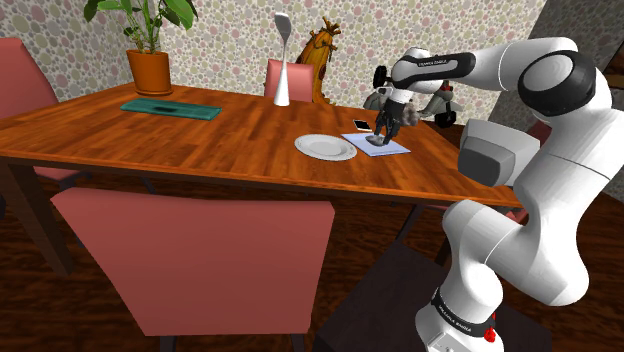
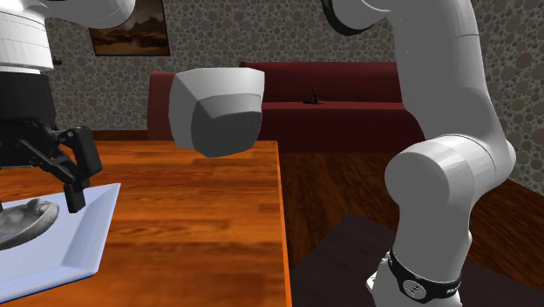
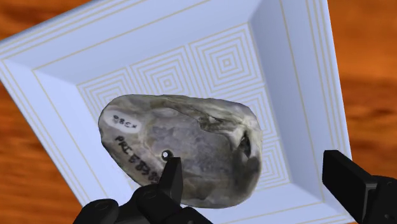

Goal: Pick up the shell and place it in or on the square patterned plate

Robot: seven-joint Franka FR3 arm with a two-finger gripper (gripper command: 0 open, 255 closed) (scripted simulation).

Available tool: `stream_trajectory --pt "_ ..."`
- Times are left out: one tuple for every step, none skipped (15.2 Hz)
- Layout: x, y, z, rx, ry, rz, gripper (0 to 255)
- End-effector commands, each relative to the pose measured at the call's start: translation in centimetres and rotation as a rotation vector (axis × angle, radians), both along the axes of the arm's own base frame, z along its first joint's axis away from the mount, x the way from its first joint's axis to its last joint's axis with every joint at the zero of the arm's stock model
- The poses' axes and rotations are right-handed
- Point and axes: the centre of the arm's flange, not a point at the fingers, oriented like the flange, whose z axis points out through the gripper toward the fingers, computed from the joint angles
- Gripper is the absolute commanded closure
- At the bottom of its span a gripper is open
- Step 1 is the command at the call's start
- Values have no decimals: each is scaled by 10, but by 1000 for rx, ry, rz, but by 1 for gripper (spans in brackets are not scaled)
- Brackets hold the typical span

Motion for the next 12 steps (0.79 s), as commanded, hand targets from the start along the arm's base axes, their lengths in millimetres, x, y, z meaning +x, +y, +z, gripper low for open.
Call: stream_trajectory --pt "0 0 0 0 0 0 0" --pt "-1 -1 13 0 0 0 0" --pt "-3 -2 26 0 0 0 0" --pt "-4 -3 39 0 0 0 0" --pt "-5 -4 50 0 0 0 0" --pt "-5 -4 50 0 0 0 0" --pt "-5 -4 50 0 0 0 0" --pt "-5 -4 50 0 0 0 0" --pt "-5 -4 50 0 0 0 0" --pt "-5 -4 50 0 0 0 0" --pt "-5 -4 50 0 0 0 0" --pt "-5 -4 50 0 0 0 0"
